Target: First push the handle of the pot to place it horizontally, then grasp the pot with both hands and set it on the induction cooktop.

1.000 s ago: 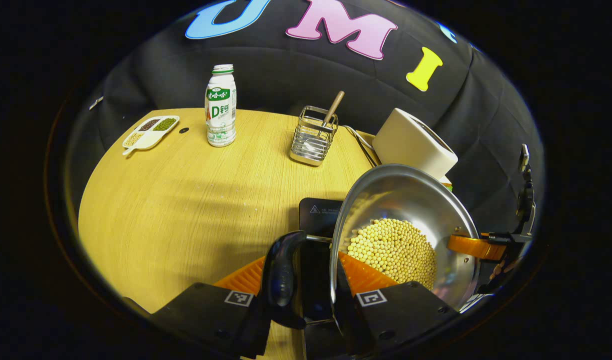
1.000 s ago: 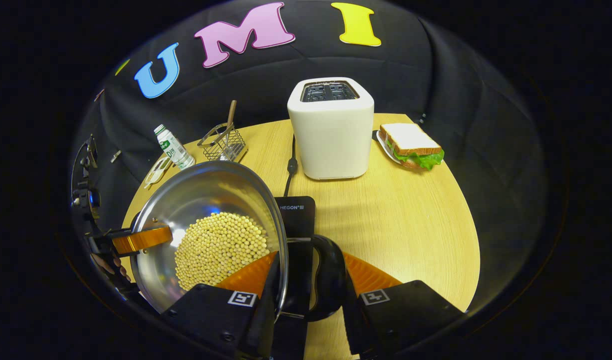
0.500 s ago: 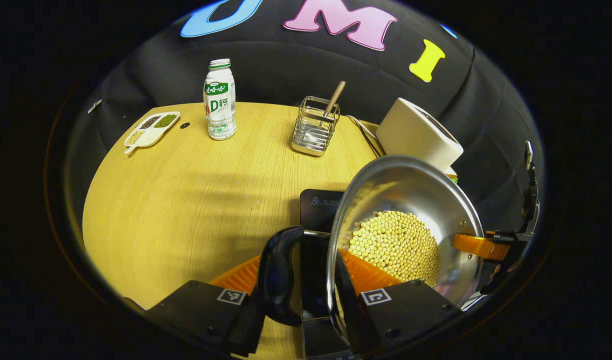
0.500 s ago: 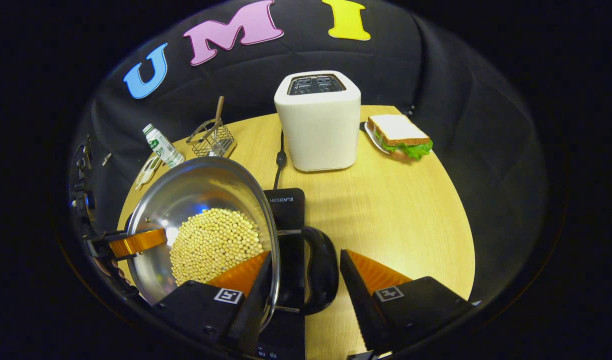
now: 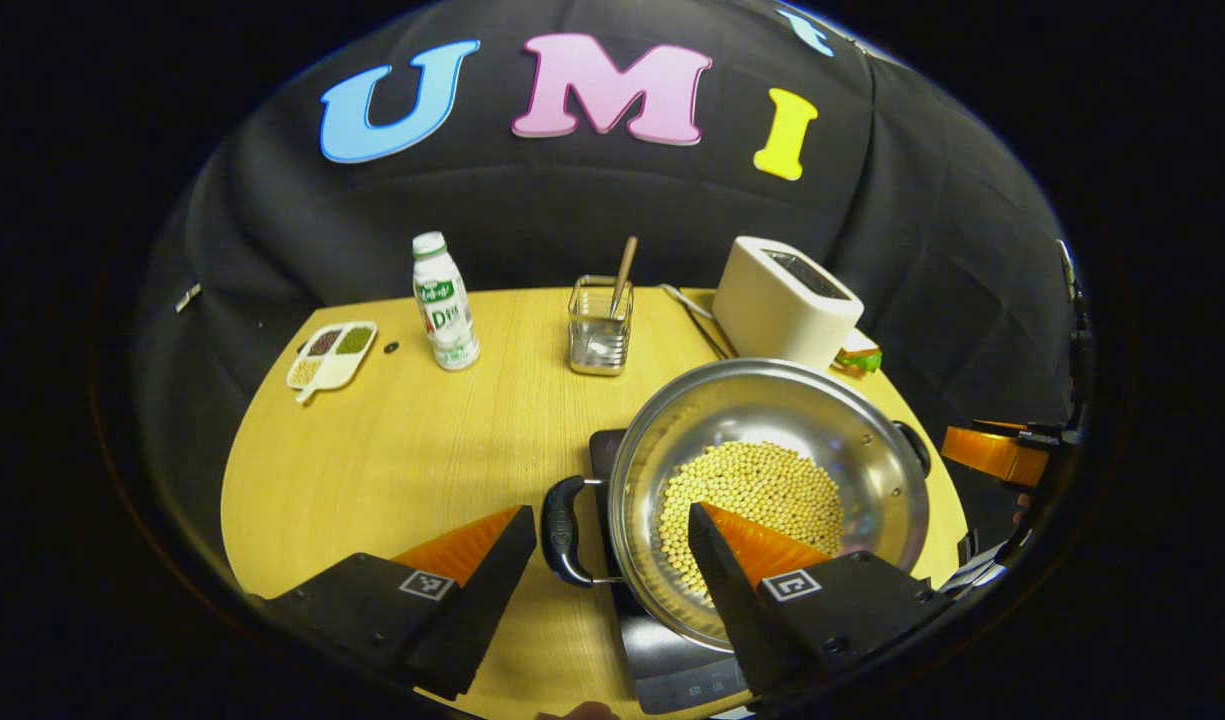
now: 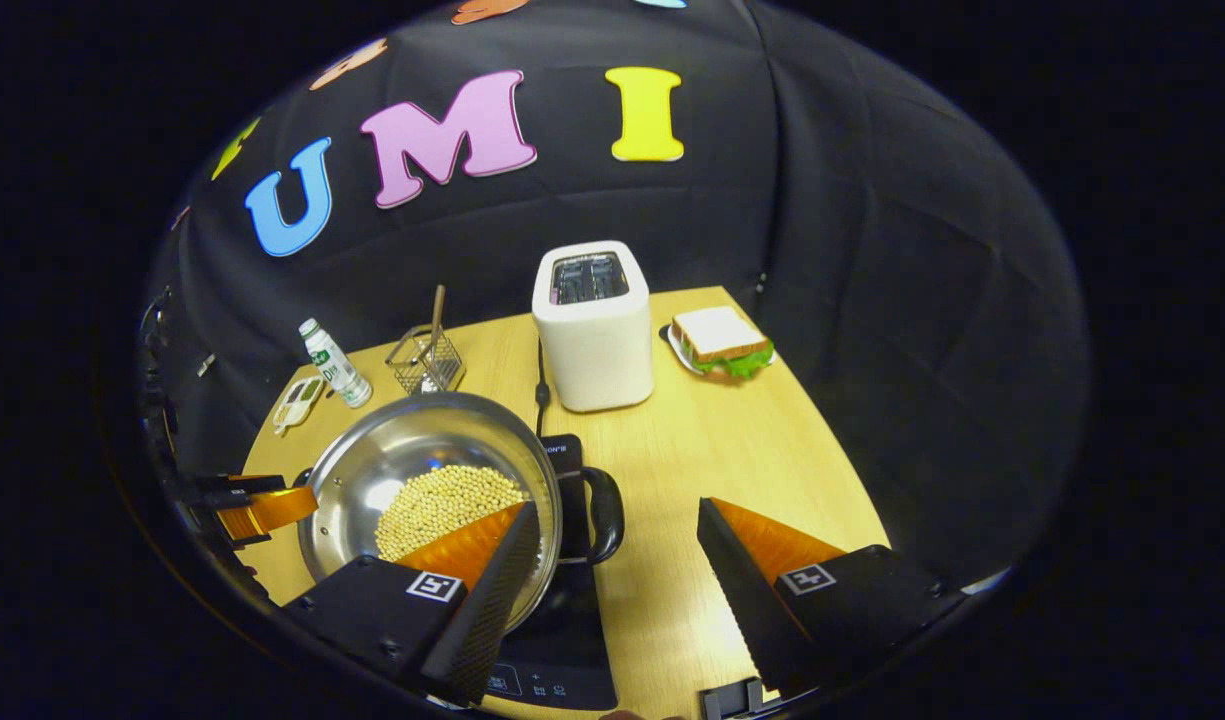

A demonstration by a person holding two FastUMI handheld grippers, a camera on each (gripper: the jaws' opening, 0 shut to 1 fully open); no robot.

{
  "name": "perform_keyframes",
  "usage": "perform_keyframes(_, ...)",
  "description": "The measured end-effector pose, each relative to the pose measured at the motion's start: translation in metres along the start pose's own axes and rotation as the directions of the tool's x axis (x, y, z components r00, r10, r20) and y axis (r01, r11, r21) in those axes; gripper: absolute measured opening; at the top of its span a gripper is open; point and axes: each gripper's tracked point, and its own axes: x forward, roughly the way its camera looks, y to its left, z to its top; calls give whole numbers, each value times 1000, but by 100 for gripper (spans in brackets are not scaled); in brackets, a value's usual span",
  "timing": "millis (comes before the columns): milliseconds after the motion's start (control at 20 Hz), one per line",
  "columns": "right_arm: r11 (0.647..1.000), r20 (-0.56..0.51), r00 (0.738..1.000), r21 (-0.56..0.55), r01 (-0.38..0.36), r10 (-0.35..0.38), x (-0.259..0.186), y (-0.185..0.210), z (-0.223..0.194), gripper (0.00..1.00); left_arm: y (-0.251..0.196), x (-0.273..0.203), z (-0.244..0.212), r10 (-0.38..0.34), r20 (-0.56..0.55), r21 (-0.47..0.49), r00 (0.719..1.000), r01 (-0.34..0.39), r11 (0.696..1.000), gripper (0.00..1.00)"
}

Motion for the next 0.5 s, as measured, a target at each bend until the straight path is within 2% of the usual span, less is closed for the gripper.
perform_keyframes(150,999,146,988,-26,46,-42,-37,1,35,99,2,-49,28,5,116,27,993,-9,1000,95)
perform_keyframes(250,998,257,965,-20,60,-53,-67,7,60,99,9,-82,44,28,191,37,981,-35,999,96)
perform_keyframes(400,998,383,922,8,55,-54,-112,17,85,99,22,-132,65,59,319,10,946,-66,998,95)
perform_keyframes(500,997,475,877,-4,82,-71,-138,16,94,99,33,-165,77,86,410,-5,908,-92,996,95)
